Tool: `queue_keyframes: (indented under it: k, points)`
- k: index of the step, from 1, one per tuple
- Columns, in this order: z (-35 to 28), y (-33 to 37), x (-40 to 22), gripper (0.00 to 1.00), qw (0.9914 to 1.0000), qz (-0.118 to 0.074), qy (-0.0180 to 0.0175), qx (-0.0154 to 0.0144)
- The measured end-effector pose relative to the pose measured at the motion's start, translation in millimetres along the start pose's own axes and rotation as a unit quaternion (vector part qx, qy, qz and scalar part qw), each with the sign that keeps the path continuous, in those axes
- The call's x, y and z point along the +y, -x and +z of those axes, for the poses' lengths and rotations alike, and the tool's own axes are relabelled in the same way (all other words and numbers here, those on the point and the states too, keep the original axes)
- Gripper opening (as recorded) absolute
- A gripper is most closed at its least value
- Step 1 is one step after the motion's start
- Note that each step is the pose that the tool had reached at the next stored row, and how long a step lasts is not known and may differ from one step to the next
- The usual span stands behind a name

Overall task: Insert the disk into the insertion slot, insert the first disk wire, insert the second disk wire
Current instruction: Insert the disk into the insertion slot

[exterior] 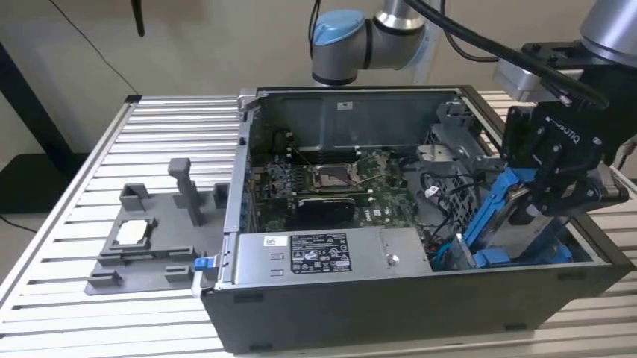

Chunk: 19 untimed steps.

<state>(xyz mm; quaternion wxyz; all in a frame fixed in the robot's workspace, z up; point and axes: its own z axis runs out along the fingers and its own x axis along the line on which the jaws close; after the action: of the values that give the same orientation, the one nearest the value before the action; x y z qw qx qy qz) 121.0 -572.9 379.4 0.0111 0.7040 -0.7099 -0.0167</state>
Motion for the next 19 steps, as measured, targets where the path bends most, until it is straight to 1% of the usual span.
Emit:
queue_keyframes:
  k: [1, 2, 8, 9, 10, 11, 13, 15, 16, 19]
  points:
    - [0.1, 0.0, 0.0, 0.34, 1.00000, 0.000, 0.0000, -0.0001]
    - [0.0, 0.0, 0.0, 0.40, 1.00000, 0.000, 0.0000, -0.0002]
    - [-2.9, 0.0, 0.2, 0.40, 1.00000, 0.000, 0.0000, -0.0002]
    - [-3.1, 0.1, 0.3, 0.40, 1.00000, 0.000, -0.0003, -0.0003]
    - [-3.3, 0.1, 0.5, 0.40, 1.00000, 0.000, -0.0013, -0.0008]
    - [-3.4, 0.1, 0.8, 0.40, 0.99998, 0.000, -0.0043, -0.0047]
    - [-3.4, 0.1, 1.3, 0.40, 0.99973, -0.001, -0.0129, -0.0190]
    - [-3.3, 0.1, 1.8, 0.40, 0.99919, -0.002, -0.0222, -0.0334]
    - [-3.3, 0.1, 2.1, 0.40, 0.99889, -0.002, -0.0265, -0.0390]
    - [-3.3, 0.2, 2.8, 0.40, 0.99786, -0.003, -0.0388, -0.0525]
